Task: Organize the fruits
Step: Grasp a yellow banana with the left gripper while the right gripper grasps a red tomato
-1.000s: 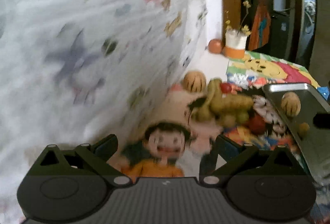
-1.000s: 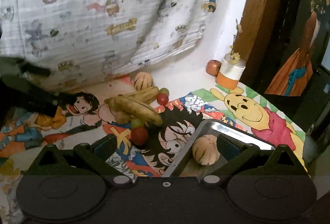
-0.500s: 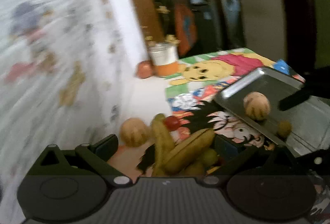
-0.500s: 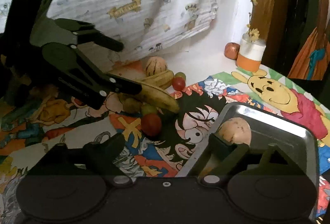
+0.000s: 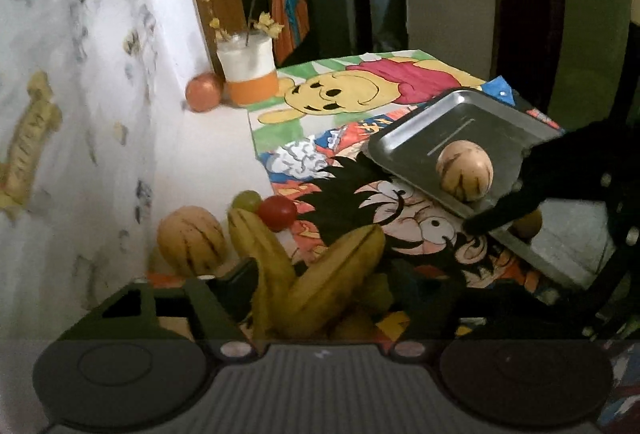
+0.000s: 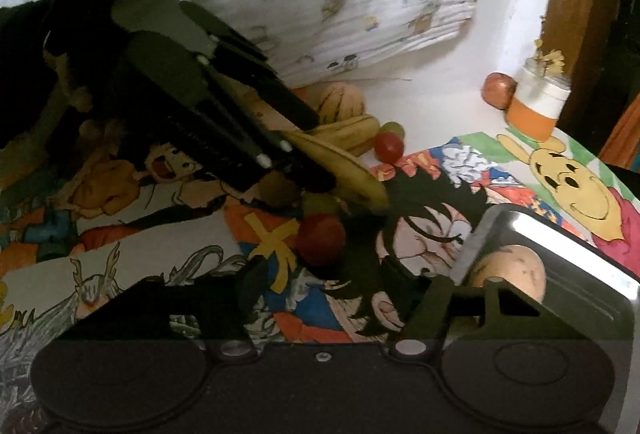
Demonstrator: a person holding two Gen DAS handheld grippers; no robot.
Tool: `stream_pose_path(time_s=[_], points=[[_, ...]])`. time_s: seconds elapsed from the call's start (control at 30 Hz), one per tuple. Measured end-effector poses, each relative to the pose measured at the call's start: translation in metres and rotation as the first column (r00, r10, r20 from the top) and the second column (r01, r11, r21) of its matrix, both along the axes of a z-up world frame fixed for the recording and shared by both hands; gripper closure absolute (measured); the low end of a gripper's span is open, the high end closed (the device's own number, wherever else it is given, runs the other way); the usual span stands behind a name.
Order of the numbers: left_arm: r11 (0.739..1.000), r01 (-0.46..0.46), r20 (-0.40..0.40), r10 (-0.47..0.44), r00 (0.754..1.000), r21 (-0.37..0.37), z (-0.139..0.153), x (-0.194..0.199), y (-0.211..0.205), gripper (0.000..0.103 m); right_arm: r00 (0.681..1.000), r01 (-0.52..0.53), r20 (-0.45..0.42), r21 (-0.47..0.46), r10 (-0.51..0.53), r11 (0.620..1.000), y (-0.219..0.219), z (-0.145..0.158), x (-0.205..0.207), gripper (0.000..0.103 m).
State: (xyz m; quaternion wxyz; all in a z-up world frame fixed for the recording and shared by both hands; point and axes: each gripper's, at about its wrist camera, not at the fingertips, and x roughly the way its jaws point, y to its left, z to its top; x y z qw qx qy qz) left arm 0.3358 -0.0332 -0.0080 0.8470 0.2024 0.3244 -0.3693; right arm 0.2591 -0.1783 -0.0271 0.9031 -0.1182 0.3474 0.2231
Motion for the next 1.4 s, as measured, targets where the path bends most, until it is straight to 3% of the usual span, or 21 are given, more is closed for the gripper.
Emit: stream_pose_path(time_s=[0.2, 0.43, 0.6, 1.17, 1.4], points=[[1.0, 0.029, -0.049, -0.029, 0.998, -0.008, 0.001, 0.009, -0.001, 0.049, 1.0, 0.018, -0.018, 0.024, -0.018, 1.0, -0.001, -0.003, 0.008, 0.052], [0.999, 0.009, -0.143, -0.017, 0.99, -0.052, 0.003, 0.021, 0.004, 0.054, 0.999, 0.031, -0.029, 0.042, -0.03, 0.999, 0.001, -0.003, 0.015, 0.06], [0.999, 0.021, -0.14, -0.025, 0.99, -0.03, 0.004, 0.02, 0.001, 0.055, 0.999, 0.039, -0.037, 0.046, -0.037, 0.998, 0.002, -0.004, 0.02, 0.071], [0.999, -0.004, -0.215, 0.011, 0.977, 0.033, 0.015, 0.015, -0.012, 0.064, 0.996, 0.065, -0.06, 0.087, -0.06, 0.994, -0.012, 0.0, -0.006, 0.072], [1.0, -0.006, -0.249, 0.01, 0.968, 0.017, 0.02, -0.006, -0.021, 0.065, 0.993, 0.091, -0.084, 0.122, -0.081, 0.988, -0.022, -0.001, -0.023, 0.072]])
